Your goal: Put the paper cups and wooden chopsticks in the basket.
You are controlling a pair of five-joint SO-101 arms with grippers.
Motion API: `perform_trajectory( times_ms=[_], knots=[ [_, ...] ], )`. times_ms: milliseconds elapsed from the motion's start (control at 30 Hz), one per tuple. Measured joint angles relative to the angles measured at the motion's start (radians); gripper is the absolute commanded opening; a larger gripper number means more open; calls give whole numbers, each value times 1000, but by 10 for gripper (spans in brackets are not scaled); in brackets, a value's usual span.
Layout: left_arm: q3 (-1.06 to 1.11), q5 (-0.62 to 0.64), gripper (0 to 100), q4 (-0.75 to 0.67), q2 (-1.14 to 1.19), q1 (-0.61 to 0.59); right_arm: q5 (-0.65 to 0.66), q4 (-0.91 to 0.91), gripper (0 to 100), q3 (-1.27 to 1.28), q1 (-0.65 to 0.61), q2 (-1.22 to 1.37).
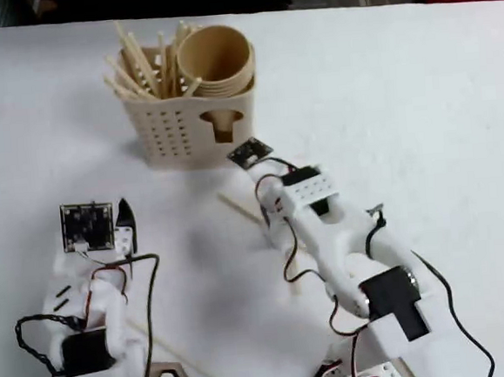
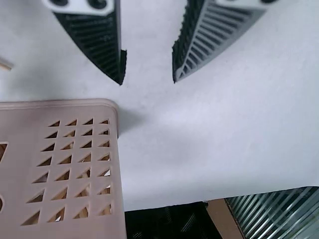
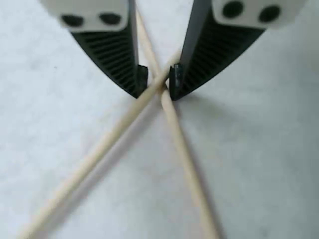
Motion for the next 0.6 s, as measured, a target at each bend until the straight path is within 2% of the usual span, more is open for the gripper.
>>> perform_trajectory(
  times_ms=[367, 467, 600],
  knots=[
    [0, 0, 162, 0, 0, 0, 272, 138, 19, 15, 198, -57],
    [0, 0, 162, 0, 0, 0, 296, 183, 19, 15, 253, -150],
    [0, 0, 162, 0, 0, 0, 299, 235, 19, 15, 259, -328]
  ],
)
